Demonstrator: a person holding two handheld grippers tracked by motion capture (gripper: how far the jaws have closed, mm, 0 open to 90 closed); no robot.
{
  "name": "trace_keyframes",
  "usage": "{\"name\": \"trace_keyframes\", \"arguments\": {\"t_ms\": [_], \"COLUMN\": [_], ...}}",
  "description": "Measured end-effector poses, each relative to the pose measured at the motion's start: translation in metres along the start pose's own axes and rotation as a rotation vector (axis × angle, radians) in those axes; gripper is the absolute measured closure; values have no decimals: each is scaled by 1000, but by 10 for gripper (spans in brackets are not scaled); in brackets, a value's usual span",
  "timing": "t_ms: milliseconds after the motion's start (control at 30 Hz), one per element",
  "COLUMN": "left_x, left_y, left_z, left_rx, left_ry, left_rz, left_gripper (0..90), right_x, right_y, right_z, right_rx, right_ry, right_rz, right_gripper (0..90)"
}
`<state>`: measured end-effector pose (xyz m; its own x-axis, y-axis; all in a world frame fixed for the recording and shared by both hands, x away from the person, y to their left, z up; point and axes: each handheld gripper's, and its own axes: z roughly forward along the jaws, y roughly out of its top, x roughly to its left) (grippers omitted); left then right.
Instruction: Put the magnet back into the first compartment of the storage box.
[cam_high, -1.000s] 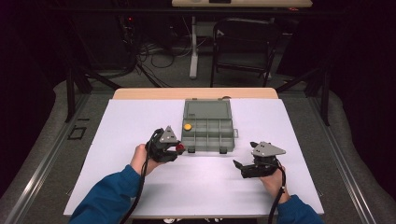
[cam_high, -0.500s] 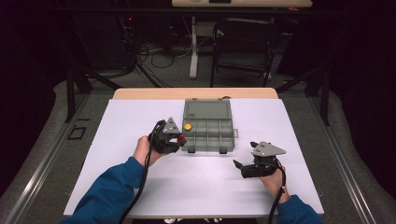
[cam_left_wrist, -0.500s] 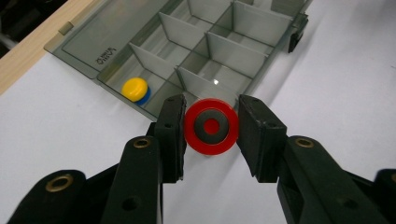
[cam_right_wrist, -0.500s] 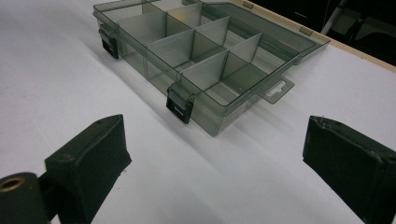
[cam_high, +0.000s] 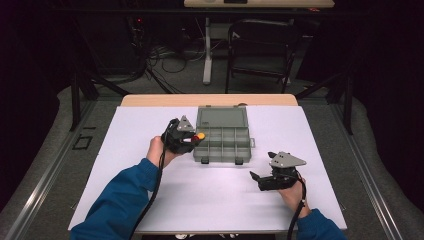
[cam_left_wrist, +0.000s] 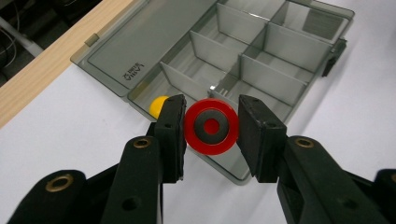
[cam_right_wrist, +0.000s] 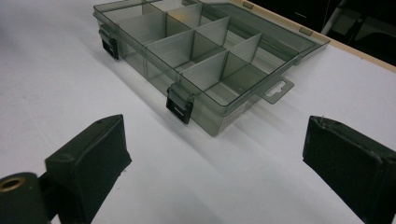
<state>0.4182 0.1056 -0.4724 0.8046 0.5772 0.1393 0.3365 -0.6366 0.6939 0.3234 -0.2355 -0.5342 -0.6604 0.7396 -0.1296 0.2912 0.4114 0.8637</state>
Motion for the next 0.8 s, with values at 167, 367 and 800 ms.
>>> {"name": "trace_keyframes", "arguments": {"t_ms": [167,367,800], "left_x": [9,16,29], "left_y": [5,8,14], "left_z": [7,18,45], "left_rx": [2,11,43], "left_ry": [12,20,22], "left_rz": [-19,-34,-68], "left_gripper": [628,627,625], "right_x": [0,0,0], "right_y": [0,0,-1], "right_z": [0,0,1], "right_rx": [2,2,1], "right_ry": [2,3,4], "right_rz": [0,3,0], "right_gripper": [57,57,57]}}
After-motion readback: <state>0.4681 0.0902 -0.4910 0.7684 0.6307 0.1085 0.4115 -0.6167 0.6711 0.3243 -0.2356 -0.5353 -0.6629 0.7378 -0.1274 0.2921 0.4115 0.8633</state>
